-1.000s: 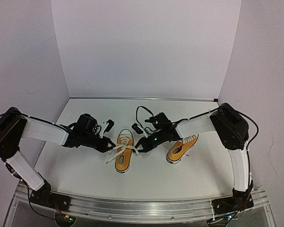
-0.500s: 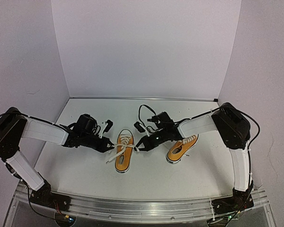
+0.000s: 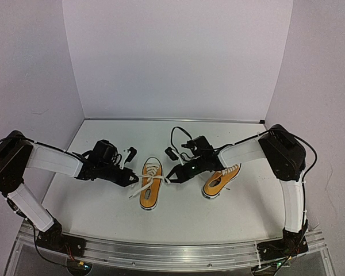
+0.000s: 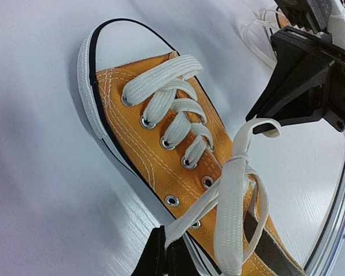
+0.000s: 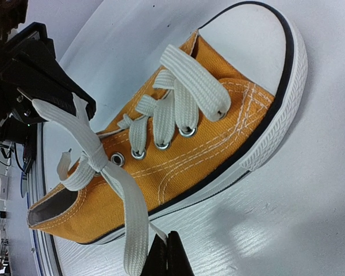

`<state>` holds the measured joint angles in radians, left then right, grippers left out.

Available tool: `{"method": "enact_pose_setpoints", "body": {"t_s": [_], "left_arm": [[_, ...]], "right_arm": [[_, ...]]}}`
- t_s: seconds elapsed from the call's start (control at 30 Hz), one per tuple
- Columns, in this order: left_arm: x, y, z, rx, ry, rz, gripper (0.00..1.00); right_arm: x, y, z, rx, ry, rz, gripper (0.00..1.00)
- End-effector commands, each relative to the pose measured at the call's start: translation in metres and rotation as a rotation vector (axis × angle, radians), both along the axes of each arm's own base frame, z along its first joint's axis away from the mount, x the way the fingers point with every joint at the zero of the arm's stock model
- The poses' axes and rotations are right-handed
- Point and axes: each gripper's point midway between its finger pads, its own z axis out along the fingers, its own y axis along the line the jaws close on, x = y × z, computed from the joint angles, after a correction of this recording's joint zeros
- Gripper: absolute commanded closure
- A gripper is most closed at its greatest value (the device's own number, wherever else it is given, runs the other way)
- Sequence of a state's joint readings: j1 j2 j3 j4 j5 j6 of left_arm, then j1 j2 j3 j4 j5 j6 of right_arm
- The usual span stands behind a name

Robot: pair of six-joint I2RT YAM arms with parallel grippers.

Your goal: Tie the shoes

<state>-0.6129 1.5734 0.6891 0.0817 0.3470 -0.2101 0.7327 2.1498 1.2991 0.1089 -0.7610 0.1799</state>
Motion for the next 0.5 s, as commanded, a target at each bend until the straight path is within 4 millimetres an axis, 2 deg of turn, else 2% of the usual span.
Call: {"method": "enact_pose_setpoints", "body": {"t_s": [0.0,0.07,0.2,0.3,0.47], "left_arm": [[0.005,0.021,-0.006,0.040,0.000,0.043,1.00],[0.003,0.014,0.002,0.003,-0.016,0.003,0.96],[-0.001,0.006,0.022,-0.066,-0.055,-0.042,0.74],[-0.007,0.008,0.033,-0.094,-0.075,-0.045,0.61],[-0.010,0.011,0.057,-0.156,-0.145,-0.028,0.45]], "right_arm": [[0.013,-0.025,-0.007,-0.070,0.034,-0.068,1.00],[0.007,-0.016,0.000,-0.047,0.027,-0.032,1.00],[-0.007,0.002,0.009,-0.012,0.022,0.035,1.00],[-0.017,0.012,0.013,0.007,0.018,0.083,1.00],[-0.022,0.016,0.012,0.008,0.019,0.099,1.00]]}}
